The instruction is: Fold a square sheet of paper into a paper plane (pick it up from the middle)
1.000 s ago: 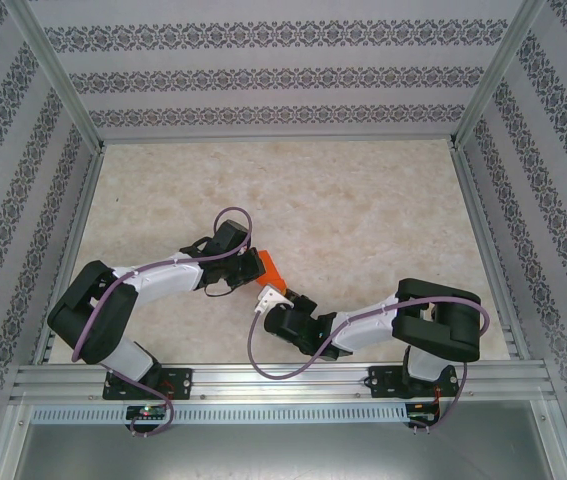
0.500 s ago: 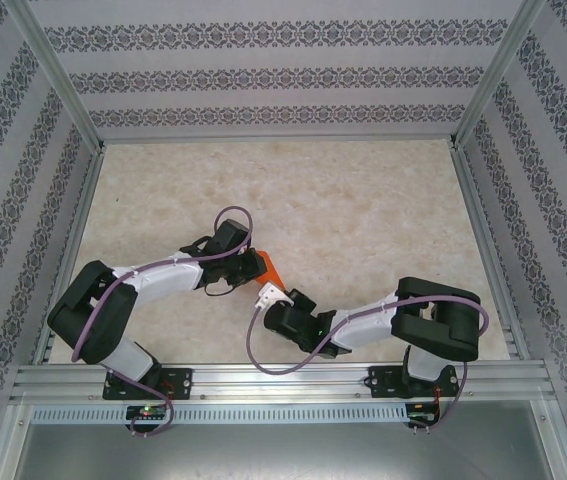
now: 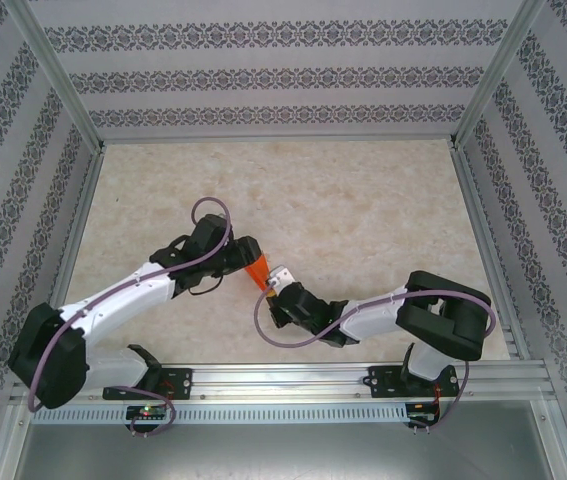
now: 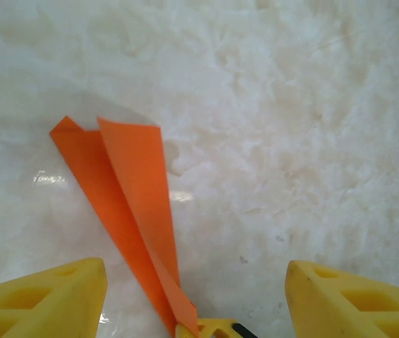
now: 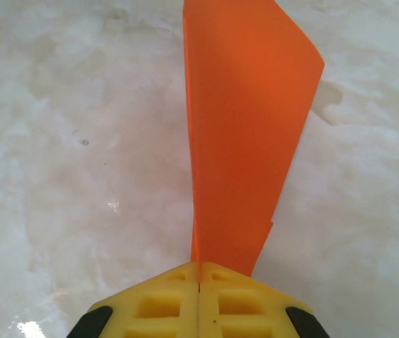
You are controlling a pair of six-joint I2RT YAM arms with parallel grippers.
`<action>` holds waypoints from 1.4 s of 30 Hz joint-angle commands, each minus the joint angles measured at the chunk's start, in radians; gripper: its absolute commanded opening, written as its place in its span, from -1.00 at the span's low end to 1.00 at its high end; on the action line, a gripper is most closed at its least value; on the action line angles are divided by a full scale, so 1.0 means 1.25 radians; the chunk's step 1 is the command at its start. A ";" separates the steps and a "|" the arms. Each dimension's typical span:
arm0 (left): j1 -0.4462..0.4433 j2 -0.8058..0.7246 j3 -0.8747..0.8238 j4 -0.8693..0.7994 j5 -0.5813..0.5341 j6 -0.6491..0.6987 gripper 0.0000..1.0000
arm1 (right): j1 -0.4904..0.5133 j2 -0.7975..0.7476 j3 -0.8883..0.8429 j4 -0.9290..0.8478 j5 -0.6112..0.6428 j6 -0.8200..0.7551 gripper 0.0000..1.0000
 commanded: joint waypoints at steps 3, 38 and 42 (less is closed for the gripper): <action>-0.001 -0.032 -0.050 0.017 0.002 0.038 0.26 | -0.042 0.032 -0.021 0.148 -0.177 0.171 -1.00; -0.002 0.158 -0.097 0.352 0.189 0.005 -0.02 | -0.221 0.174 -0.007 0.125 -0.486 0.614 -1.00; -0.003 0.189 -0.095 0.381 0.194 0.006 -0.02 | -0.234 0.187 -0.003 0.133 -0.519 0.634 -1.00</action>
